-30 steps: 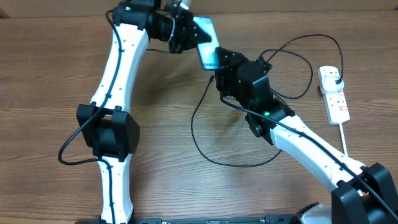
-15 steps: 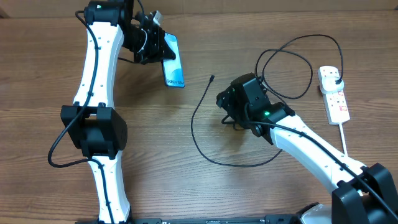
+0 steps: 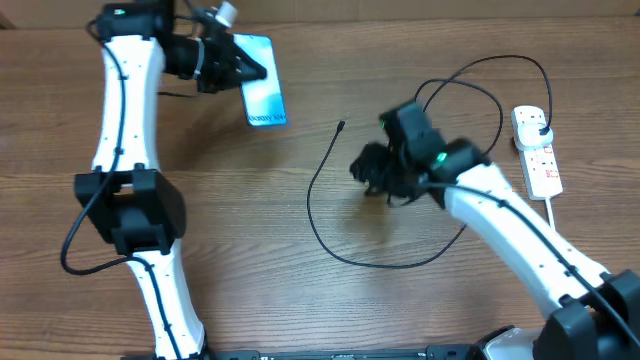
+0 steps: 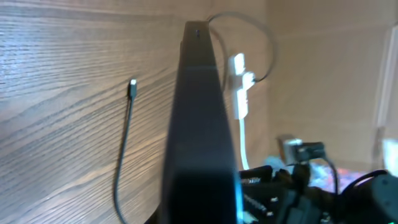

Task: Plug charger to phone and switch on socket
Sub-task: 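Grasp the cable near its USB-C plug with the right gripper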

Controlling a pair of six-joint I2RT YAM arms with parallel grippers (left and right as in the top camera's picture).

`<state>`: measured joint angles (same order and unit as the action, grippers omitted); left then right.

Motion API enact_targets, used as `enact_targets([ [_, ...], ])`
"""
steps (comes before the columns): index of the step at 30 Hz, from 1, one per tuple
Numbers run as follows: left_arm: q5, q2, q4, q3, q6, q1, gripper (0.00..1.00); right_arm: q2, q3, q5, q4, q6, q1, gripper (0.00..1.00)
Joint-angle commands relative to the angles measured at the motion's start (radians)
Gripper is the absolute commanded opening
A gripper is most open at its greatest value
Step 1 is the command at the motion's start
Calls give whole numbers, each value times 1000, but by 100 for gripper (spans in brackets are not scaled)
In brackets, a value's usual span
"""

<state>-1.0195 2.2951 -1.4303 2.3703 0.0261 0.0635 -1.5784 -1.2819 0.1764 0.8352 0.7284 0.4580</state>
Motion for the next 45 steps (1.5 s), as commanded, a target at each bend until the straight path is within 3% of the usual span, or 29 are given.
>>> enact_targets([
  [1,-138,-40,2,21,50,5,4,-53,-179,0,63,-59,-35,50],
  [8,-136,-40,3,21,68,5,4,-308,-537,5,235,-71,-45,43],
  [12,-133,-40,2,21,68,5,4,-436,-639,9,241,-13,-45,41],
  [20,-134,-40,1,21,68,4,4,-593,-637,12,133,214,-48,36],
  [30,-134,-40,-2,21,68,2,4,-723,-637,13,70,244,-42,28],
  [45,-134,-40,-2,21,68,2,4,-742,-581,8,-20,214,-39,24],
])
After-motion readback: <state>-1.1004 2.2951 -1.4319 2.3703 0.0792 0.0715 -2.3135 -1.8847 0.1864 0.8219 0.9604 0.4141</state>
